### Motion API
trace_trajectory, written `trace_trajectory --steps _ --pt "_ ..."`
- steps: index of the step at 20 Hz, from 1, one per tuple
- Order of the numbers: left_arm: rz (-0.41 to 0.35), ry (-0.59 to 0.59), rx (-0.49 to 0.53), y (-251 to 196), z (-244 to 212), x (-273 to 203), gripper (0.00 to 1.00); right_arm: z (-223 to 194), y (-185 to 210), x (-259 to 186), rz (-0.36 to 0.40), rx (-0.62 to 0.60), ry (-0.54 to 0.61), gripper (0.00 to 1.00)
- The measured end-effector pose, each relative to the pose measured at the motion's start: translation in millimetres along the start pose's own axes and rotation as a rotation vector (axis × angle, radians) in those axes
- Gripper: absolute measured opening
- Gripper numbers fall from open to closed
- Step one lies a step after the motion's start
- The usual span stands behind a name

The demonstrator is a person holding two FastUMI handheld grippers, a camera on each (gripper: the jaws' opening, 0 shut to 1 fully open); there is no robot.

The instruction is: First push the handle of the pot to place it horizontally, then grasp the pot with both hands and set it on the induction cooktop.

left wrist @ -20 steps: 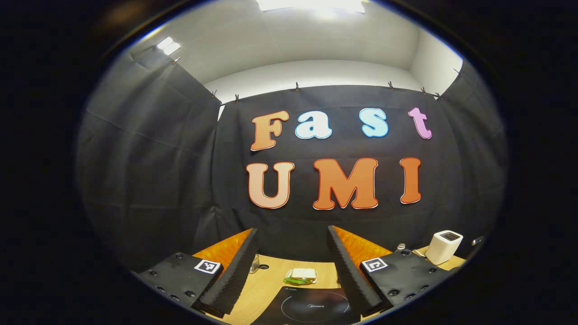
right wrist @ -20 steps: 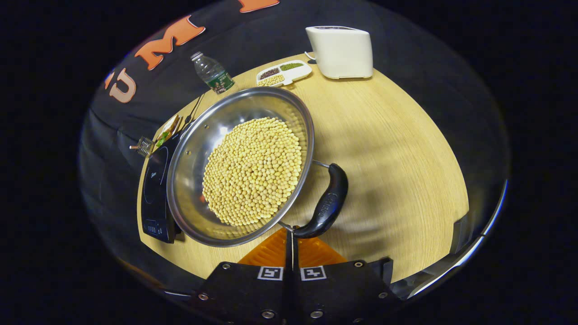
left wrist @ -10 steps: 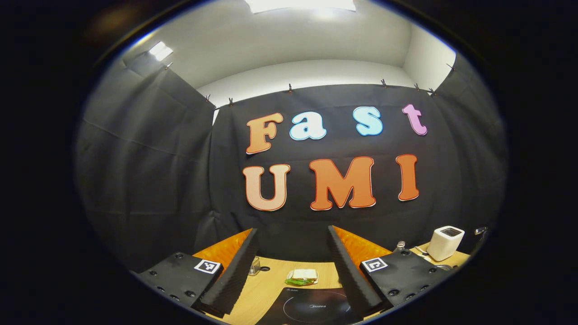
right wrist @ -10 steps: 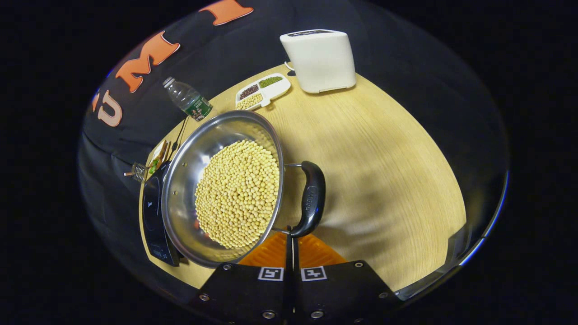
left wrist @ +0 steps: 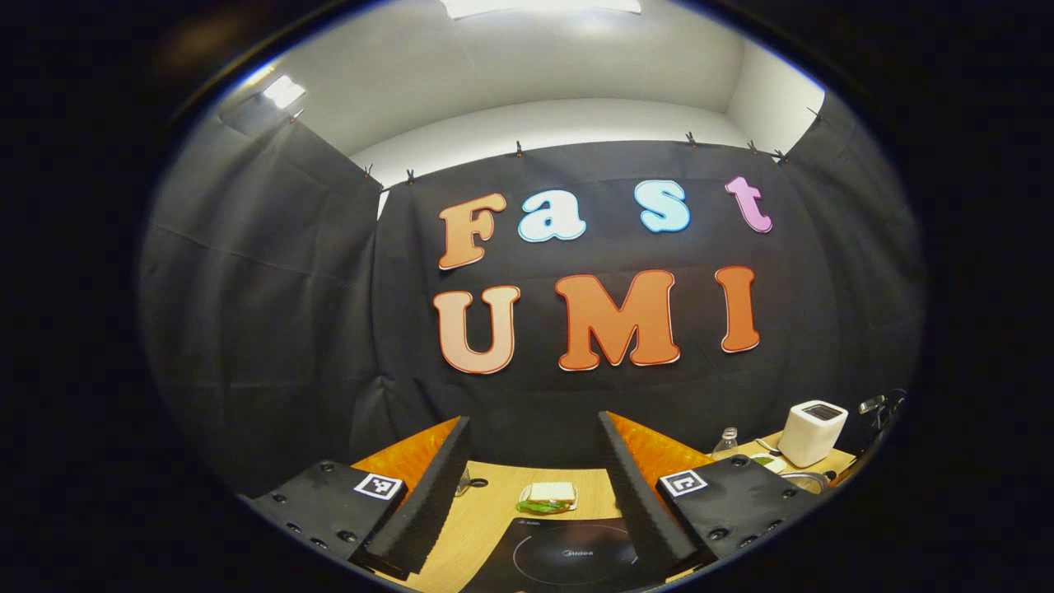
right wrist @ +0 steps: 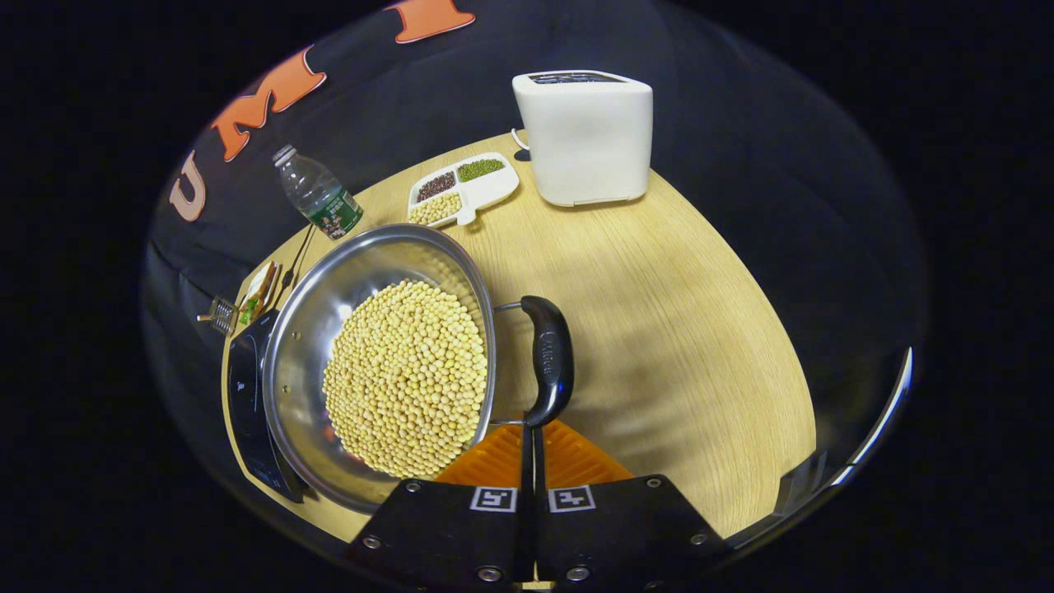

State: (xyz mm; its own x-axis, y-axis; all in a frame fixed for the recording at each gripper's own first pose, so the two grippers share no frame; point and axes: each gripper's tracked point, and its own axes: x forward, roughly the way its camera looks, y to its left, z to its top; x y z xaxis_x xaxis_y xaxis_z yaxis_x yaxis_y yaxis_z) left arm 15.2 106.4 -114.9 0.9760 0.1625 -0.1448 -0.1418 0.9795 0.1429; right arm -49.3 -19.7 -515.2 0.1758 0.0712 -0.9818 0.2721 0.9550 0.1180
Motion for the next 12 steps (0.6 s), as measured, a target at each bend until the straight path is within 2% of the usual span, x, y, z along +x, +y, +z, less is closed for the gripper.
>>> trace_trajectory --steps 1,2,7,8,12 --pt "-0.009 0.008 0.000 -3.0 -5.1 0.9 0.94 4.1 -1.0 2.5 0.002 0.014 -0.001 0.00" --pt "-0.016 0.015 0.006 -5.0 -8.9 2.8 1.00 8.4 -3.2 4.2 -0.001 0.026 -0.006 0.00" --pt "-0.038 0.059 0.011 -12.2 -30.7 5.0 0.98 31.7 -8.7 12.5 -0.037 0.023 -0.043 0.00" --pt "-0.041 0.065 0.008 -13.7 -33.5 5.0 1.00 35.1 -7.3 15.1 -0.040 0.021 -0.050 0.00" --pt "-0.061 0.095 0.017 -22.4 -50.7 5.7 0.98 43.9 -4.6 21.0 -0.028 0.022 -0.072 0.00"
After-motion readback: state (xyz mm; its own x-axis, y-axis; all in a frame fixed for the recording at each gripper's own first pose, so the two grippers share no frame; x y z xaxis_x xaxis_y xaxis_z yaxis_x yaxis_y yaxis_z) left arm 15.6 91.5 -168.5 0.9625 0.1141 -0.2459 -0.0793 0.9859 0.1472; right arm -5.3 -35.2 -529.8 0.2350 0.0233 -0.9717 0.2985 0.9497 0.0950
